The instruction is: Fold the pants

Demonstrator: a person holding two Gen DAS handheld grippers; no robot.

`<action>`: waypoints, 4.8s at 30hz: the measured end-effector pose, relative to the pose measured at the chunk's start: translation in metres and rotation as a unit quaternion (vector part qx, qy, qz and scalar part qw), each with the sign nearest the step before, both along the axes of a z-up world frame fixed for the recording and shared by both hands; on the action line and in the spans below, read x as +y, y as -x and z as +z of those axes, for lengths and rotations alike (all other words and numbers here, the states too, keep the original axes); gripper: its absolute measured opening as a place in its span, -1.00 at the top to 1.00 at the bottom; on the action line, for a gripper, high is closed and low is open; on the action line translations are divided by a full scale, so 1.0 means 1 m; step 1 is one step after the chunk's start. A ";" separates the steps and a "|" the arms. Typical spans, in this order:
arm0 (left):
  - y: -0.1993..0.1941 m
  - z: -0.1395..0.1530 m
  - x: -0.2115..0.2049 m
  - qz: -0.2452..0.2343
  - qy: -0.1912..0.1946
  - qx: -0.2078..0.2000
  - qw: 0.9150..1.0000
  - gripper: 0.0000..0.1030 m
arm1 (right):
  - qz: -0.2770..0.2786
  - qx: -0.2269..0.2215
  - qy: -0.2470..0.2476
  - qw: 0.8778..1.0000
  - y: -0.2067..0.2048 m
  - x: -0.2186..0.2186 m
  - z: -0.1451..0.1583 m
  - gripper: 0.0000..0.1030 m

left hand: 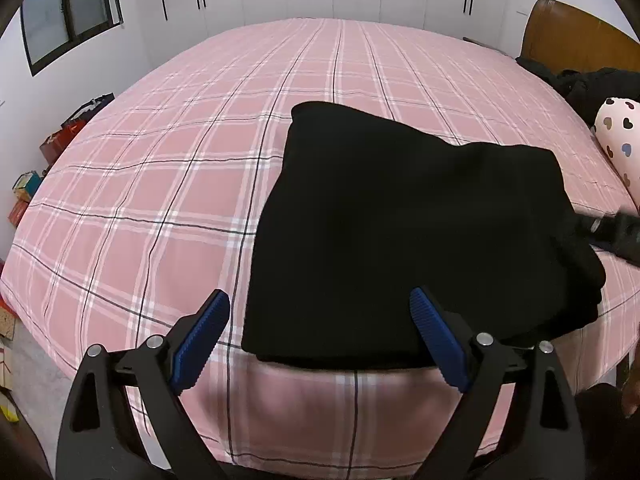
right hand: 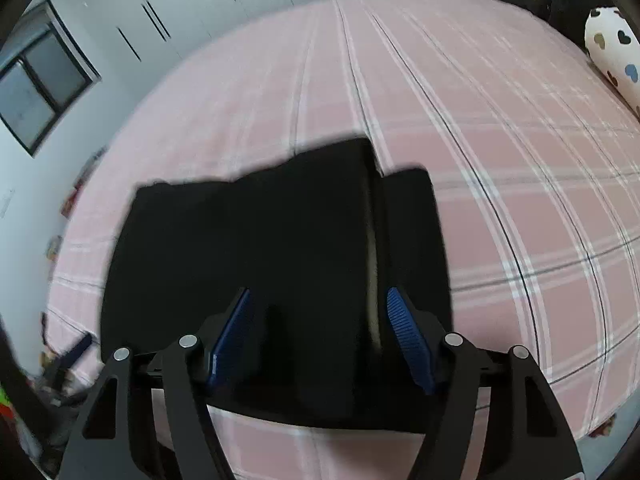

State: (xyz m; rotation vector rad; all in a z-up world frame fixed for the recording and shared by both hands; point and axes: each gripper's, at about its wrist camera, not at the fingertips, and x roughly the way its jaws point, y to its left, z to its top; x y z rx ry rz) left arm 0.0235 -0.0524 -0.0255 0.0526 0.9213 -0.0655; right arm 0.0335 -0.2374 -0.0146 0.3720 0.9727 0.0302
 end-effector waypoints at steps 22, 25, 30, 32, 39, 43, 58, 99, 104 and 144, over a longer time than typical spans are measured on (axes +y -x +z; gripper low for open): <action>0.009 0.007 0.030 0.024 0.072 -0.003 0.997 -0.75 | -0.003 0.033 -0.102 0.994 -0.001 -0.005 -0.008 0.69; 0.015 0.013 0.035 0.026 0.085 -0.015 0.996 -0.78 | 0.027 -0.025 -0.128 0.991 -0.002 0.004 0.043 0.72; 0.017 0.014 0.043 0.034 0.103 -0.014 0.994 -0.83 | 0.030 0.009 -0.084 0.996 -0.010 -0.003 0.028 0.67; 0.017 0.012 0.045 0.038 0.107 -0.010 0.993 -0.83 | 0.002 0.069 -0.068 0.995 -0.010 -0.015 -0.009 0.51; 0.015 0.009 0.041 0.028 0.101 -0.008 0.994 -0.83 | -0.011 0.045 -0.126 0.991 -0.003 -0.020 -0.032 -0.05; 0.016 0.009 0.039 0.024 0.088 -0.011 0.996 -0.83 | 0.007 0.068 -0.109 0.992 -0.024 0.004 -0.022 0.74; 0.082 0.026 0.132 0.144 0.188 -0.022 0.971 -0.84 | 0.292 -0.030 -0.176 0.940 -0.092 0.320 0.162 0.76; 0.048 0.014 0.047 0.051 0.118 0.011 0.992 -0.84 | 0.088 -0.009 -0.217 0.972 -0.068 0.057 -0.045 0.36; 0.049 0.014 0.053 0.063 0.124 0.007 0.990 -0.84 | 0.096 -0.105 -0.171 0.975 -0.031 0.048 0.047 0.45; 0.035 0.013 0.043 0.070 0.143 0.016 0.987 -0.84 | 0.153 -0.014 -0.072 0.985 -0.058 0.080 0.025 0.52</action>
